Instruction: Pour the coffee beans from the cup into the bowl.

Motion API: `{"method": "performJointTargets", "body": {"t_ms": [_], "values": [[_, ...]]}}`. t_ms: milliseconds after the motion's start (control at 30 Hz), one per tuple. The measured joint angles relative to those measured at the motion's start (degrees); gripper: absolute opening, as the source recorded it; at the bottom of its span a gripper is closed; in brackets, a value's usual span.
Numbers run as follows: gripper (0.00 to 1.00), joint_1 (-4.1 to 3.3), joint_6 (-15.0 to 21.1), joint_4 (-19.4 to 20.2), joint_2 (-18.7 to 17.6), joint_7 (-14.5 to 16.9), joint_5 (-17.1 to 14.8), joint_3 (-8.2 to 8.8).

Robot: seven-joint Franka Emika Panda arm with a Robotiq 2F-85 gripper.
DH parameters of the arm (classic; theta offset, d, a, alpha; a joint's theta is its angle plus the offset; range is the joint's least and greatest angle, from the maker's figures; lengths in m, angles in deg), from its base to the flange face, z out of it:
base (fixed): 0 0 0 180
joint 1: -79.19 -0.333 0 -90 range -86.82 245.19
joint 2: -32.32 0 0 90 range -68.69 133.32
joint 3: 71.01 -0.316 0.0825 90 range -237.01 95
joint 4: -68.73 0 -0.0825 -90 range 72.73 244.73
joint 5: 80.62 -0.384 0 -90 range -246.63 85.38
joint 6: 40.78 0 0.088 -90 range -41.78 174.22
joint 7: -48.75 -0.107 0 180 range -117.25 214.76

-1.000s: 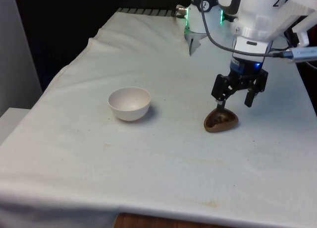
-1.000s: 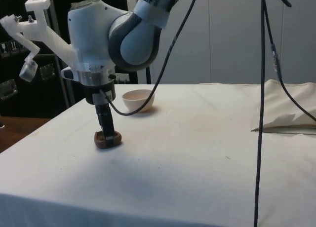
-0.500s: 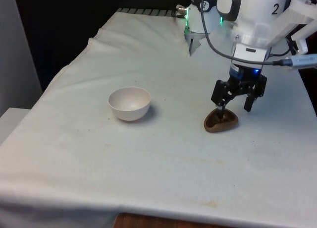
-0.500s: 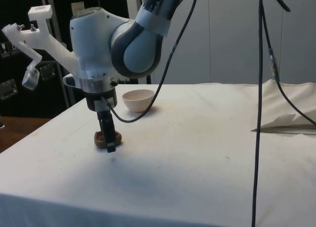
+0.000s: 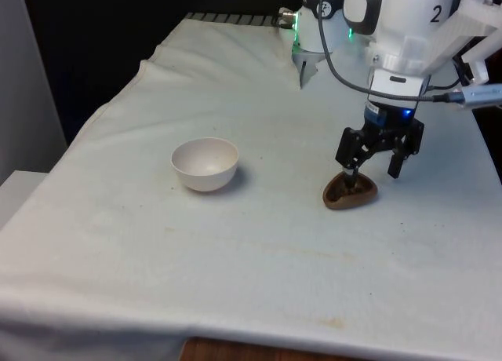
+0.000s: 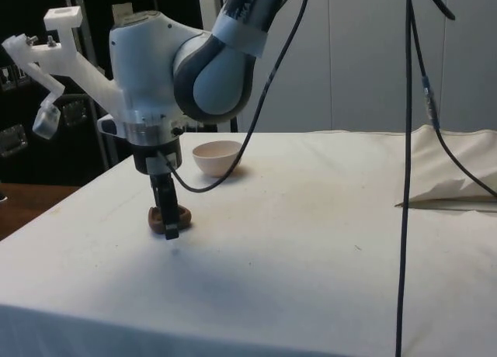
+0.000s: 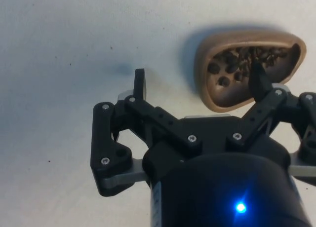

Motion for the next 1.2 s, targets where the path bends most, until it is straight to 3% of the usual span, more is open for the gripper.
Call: {"method": "performJointTargets", "body": {"t_ms": [600, 700, 733, 833, 1033, 1067, 1100, 1200], "values": [[0.98, 0.00, -0.23, 0.63, 0.11, 0.34, 0.17, 0.11], [0.83, 0.00, -0.23, 0.69, 0.11, 0.34, 0.17, 0.11], [0.83, 0.00, -0.23, 0.69, 0.11, 0.34, 0.17, 0.11], [0.58, 0.00, -0.29, 0.69, 0.11, 0.34, 0.17, 0.11], [0.25, 0.00, -0.29, 0.74, 0.11, 0.34, 0.23, 0.11], [0.25, 0.00, -0.29, 0.69, 0.17, 0.34, 0.29, 0.11], [0.14, 0.00, -0.34, 0.69, 0.23, 0.34, 0.29, 0.11], [0.00, 0.00, -0.46, 0.74, 0.29, 0.34, 0.29, 0.06]]}}
